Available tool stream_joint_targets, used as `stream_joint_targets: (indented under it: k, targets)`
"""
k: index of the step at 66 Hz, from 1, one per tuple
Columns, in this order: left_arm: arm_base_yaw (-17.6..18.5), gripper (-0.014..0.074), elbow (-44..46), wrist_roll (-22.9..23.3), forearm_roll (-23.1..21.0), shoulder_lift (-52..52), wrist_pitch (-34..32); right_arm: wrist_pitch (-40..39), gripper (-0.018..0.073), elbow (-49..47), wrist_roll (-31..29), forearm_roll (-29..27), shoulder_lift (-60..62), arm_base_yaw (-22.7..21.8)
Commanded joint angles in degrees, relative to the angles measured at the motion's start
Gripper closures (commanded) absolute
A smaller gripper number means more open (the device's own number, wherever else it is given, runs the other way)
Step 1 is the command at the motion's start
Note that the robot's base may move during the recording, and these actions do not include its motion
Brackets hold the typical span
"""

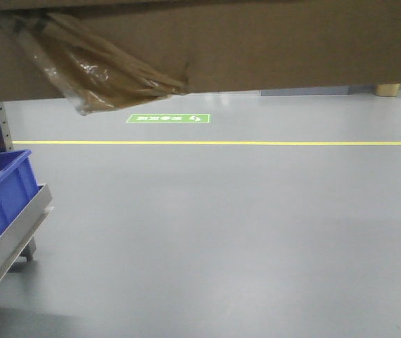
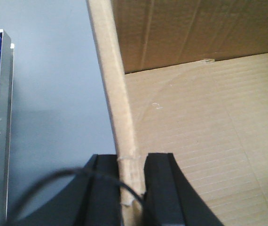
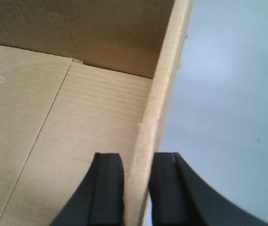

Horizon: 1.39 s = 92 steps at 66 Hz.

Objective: Grab carton from right shelf to conveyor
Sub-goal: 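Hold the carton in both grippers while the base turns toward the conveyor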

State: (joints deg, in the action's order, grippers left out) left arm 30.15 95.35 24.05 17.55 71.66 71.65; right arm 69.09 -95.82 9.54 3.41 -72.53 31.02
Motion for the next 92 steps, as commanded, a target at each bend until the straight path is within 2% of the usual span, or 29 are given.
stream_joint_targets:
  k: [1, 92]
  targets:
    - [0.60, 0.0613, 0.24, -0.48, -1.50, -0.54, -1.69, -4.00, 0.0626, -0.19, -0.57, 0.33, 0.57, 0.11]
    - [0.60, 0.0613, 0.24, -0.48, -1.38, -0.54, -2.07, -5.11, 0.0626, -0.19, -0.57, 0.33, 0.57, 0.11]
